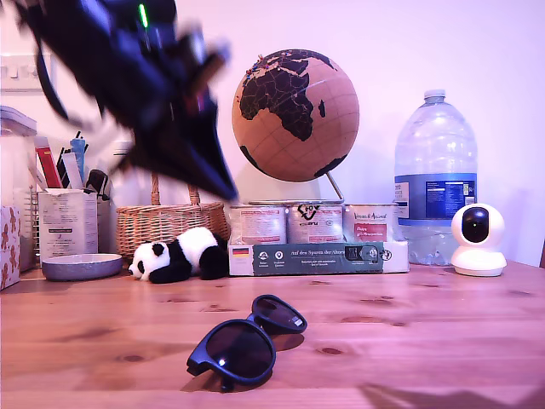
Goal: Pick up the sunglasses and close them, then place them back on the table
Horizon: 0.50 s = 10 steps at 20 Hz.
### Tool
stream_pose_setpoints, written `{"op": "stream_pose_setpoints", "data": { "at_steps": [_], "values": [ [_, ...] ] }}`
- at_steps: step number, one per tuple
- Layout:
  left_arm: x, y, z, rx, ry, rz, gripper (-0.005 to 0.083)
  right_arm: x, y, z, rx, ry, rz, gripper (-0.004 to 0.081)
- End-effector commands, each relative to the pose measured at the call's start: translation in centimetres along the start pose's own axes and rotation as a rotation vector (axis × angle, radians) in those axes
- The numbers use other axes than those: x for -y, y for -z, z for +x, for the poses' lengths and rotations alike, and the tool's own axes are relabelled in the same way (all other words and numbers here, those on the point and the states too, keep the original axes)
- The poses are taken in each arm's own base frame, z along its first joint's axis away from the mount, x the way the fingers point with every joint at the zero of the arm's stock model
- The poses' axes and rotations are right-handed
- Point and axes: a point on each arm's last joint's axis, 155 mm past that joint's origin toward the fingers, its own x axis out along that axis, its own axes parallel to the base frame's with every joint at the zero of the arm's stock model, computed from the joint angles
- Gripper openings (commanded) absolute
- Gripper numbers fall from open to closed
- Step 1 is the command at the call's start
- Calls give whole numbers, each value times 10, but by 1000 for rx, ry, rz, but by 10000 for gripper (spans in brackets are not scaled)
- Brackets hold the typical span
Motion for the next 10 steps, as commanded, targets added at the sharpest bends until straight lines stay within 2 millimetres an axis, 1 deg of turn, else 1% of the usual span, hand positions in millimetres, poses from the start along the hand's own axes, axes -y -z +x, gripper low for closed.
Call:
{"op": "stream_pose_setpoints", "data": {
  "at_steps": [1, 3, 4, 5, 7, 8, 10],
  "values": [
    [13, -14, -20, 70, -10, 68, -24, 3, -8, 1, 28, 18, 2, -12],
    [26, -25, -42, 138, -7, 134, -24, 23, -10, 2, 30, 128, -55, -12],
    [24, -32, -52, 175, -43, 144, -24, 33, -9, 3, 26, 182, -72, -12],
    [15, -39, -61, 215, -111, 149, -24, 44, -7, 3, 21, 233, -83, -12],
    [-4, -44, -76, 261, -233, 144, -24, 59, -1, 8, 15, 286, -96, -12],
    [-11, -45, -81, 279, -274, 143, -24, 68, 1, 10, 26, 314, -91, -12],
    [-26, -41, -87, 308, -324, 143, -24, 85, 10, 17, 34, 364, -73, -12]
  ]
}}
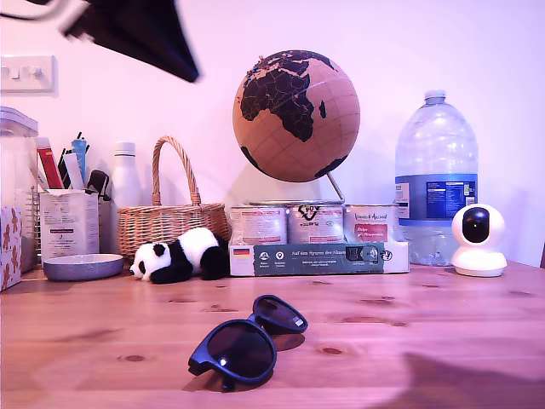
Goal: Pick up the sunglasses and close them, then place them back on the table
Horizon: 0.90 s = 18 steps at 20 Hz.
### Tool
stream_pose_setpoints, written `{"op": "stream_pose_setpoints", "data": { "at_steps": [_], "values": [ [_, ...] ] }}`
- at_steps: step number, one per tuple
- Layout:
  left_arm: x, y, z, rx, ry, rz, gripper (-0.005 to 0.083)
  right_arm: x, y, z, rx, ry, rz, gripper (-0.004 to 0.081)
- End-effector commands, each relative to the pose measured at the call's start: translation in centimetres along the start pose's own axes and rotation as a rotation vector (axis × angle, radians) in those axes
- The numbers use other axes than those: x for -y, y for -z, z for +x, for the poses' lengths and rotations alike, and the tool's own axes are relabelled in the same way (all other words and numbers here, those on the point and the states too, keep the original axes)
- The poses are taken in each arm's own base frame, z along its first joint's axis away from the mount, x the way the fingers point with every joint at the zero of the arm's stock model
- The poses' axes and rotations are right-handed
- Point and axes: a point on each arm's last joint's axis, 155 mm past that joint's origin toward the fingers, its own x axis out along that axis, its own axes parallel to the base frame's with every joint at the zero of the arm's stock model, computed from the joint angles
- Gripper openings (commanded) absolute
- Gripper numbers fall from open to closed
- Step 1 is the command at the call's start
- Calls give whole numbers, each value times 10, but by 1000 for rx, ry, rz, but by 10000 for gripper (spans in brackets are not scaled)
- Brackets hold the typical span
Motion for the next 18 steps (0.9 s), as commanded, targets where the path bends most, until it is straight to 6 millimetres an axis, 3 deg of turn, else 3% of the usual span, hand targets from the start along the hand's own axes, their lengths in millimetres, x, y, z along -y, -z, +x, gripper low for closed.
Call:
{"op": "stream_pose_setpoints", "data": {
  "at_steps": [1, 5, 9, 11, 14, 18],
  "values": [
    [-14, 26, 3, -30, -36, -3, -24, 15, 22, 15, -33, 54, 12, -12],
    [-63, 54, -8, 20, -150, -73, -24, 67, 55, 22, -46, 216, 85, -12],
    [-102, 60, -45, 170, -267, -122, -24, 97, 76, 13, 40, 291, 165, -12],
    [-110, 66, -63, 229, -313, -129, -24, 108, 83, 8, 97, 337, 180, -12],
    [-116, 69, -90, 356, -371, -117, -24, 105, 74, 0, 243, 332, 187, -12],
    [-111, 87, -105, 439, -400, -104, -24, 103, 78, -6, 358, 354, 174, -12]
  ]
}}
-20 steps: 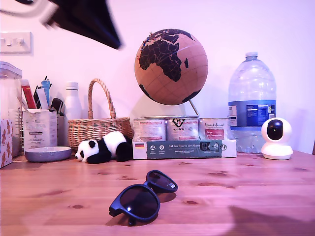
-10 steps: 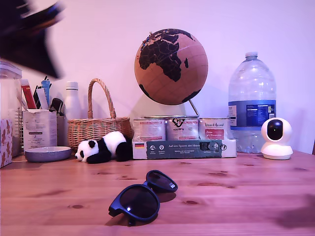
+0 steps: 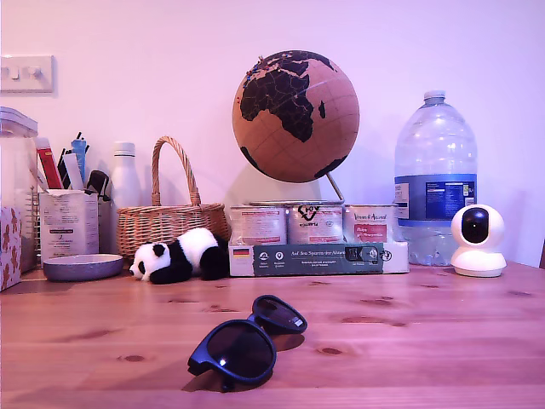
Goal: Pick up the sunglasses and close them, then place them back on the table
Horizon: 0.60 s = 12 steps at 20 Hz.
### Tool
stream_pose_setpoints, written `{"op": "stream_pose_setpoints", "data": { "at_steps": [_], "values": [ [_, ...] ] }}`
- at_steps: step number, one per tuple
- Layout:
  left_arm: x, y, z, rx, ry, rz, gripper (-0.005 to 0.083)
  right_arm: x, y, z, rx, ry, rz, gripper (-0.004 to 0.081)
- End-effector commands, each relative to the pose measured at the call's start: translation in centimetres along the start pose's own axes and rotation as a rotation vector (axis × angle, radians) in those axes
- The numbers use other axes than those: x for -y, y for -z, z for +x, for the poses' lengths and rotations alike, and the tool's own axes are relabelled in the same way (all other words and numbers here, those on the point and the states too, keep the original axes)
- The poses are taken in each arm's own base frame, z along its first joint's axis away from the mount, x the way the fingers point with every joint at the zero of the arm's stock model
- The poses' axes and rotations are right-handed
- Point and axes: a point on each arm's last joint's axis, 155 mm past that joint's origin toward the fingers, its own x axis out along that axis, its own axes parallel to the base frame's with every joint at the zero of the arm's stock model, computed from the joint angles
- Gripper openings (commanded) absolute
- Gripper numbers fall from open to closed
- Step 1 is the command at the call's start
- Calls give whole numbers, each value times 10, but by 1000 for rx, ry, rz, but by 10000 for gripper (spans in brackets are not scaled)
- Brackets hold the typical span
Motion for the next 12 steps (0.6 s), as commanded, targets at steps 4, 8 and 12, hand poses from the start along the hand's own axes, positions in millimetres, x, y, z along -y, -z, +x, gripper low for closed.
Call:
{"op": "stream_pose_setpoints", "data": {
  "at_steps": [4, 8, 12],
  "values": [
    [-2, 13, -10, 71, -15, 5, -24, 9, -1, -5, 90, 51, 11, -12],
    [-4, 15, -16, 102, -28, 7, -24, 16, 2, -5, 97, 91, 13, -12],
    [-1, 10, -19, 125, -18, 9, -24, 14, 24, -3, 31, 87, 43, -12]
  ]
}}
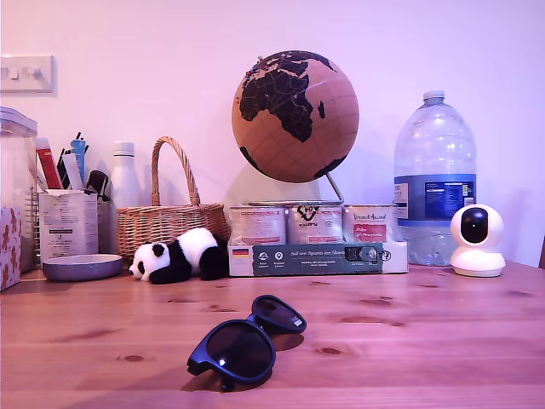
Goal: Pick up the sunglasses and close them, then place them back on the table
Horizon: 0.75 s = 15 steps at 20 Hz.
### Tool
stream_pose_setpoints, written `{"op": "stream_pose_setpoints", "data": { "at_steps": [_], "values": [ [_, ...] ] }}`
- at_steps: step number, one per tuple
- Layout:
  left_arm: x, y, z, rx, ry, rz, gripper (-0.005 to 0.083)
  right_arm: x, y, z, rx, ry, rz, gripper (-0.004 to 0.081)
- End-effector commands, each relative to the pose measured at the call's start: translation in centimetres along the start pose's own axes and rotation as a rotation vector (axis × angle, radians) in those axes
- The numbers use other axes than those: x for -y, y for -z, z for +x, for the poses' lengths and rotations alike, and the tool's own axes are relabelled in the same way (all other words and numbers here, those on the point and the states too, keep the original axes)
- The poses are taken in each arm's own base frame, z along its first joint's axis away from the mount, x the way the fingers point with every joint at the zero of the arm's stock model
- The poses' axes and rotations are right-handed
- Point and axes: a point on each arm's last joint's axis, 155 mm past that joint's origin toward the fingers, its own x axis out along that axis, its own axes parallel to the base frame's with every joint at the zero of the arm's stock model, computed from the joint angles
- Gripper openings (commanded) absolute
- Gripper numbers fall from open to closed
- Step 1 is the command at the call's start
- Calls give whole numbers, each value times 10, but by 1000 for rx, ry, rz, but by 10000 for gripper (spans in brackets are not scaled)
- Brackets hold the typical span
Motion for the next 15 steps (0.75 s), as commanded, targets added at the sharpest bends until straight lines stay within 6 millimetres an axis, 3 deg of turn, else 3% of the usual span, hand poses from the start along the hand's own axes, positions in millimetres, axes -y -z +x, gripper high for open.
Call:
{"op": "stream_pose_setpoints", "data": {
  "at_steps": [1, 5, 15],
  "values": [
    [2, 4, 1, -4, 7, -10, -24, 0, 16, 2, -36, 2, 32, -12],
    [2, 18, 1, -57, 5, -51, -24, -2, 26, 1, -76, -6, 46, -12],
    [3, 77, -10, -298, 0, -67, -24, -2, 103, -17, -390, -5, 17, -12]
  ]
}}
